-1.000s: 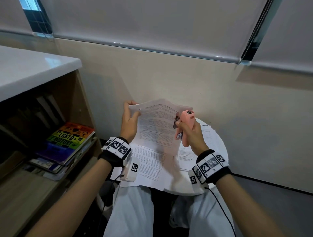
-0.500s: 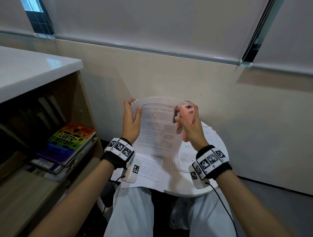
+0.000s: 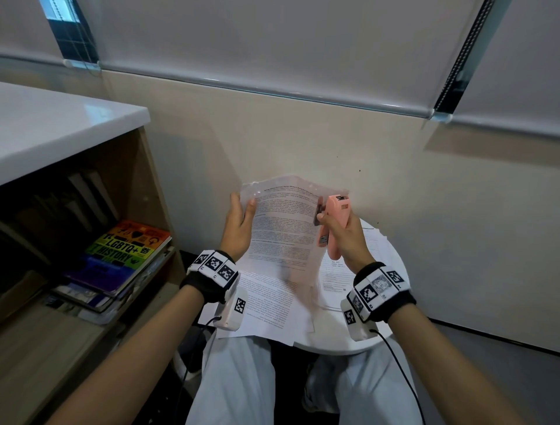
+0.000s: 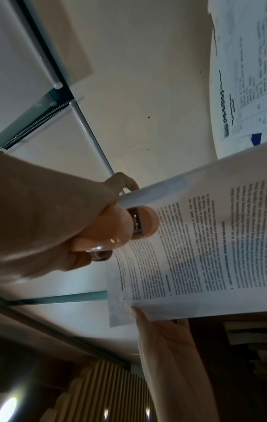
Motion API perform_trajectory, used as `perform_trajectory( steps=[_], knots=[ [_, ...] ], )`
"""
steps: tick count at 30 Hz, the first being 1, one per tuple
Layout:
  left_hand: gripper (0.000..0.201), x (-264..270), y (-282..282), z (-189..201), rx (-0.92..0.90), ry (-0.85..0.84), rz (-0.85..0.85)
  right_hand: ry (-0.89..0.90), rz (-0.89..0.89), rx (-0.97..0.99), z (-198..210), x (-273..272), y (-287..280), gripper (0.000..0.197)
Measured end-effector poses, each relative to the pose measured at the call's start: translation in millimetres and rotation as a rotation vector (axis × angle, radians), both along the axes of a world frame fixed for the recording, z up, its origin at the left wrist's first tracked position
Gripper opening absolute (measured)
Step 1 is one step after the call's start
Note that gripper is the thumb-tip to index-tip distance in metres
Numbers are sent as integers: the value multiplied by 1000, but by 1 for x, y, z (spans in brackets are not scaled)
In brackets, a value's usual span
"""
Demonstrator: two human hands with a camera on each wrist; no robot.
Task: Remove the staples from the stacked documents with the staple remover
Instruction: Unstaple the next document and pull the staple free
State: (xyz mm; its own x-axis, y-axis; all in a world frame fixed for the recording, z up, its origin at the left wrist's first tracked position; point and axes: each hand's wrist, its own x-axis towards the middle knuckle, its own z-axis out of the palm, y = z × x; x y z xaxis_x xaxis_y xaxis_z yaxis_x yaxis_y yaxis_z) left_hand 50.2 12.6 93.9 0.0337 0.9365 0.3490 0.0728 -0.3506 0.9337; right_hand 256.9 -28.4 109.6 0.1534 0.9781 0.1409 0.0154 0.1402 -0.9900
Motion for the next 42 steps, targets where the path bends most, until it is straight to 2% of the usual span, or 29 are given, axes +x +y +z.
perform_trajectory(
  steps=[10, 13, 16, 20, 21, 24, 28, 30, 33, 39, 42],
  knots=[
    [18, -1, 5, -2, 34, 67, 45, 30, -27, 8, 11, 2, 0, 61],
    [19, -4, 3, 2, 91, 75, 144, 116, -160, 101, 23, -3, 3, 54],
    [17, -4, -4, 8, 113, 42, 183, 196, -322, 249, 60, -16, 1, 45],
    [23, 3, -19, 6, 64, 7, 107, 332, -295, 349, 114, -50, -1, 5],
    [23, 6, -23, 5, 65, 12, 93, 330, -296, 332, 121, -62, 4, 11],
    [26, 14, -35, 2, 71, 23, 57, 267, -313, 228, 123, -92, 21, 18],
    [23, 19, -44, 4, 71, 36, 6, 9, -324, 156, 102, -111, 36, 25],
    [24, 18, -46, 5, 77, 57, 18, -61, -335, 151, 94, -114, 38, 29],
    [25, 16, -47, 5, 65, 74, 14, -88, -338, 140, 89, -116, 36, 32],
    [34, 18, -46, 1, 48, 132, 17, -77, -333, 186, 87, -115, 34, 21],
    [29, 19, -45, 5, 32, 123, -2, -95, -328, 187, 88, -104, 31, 23]
  ],
)
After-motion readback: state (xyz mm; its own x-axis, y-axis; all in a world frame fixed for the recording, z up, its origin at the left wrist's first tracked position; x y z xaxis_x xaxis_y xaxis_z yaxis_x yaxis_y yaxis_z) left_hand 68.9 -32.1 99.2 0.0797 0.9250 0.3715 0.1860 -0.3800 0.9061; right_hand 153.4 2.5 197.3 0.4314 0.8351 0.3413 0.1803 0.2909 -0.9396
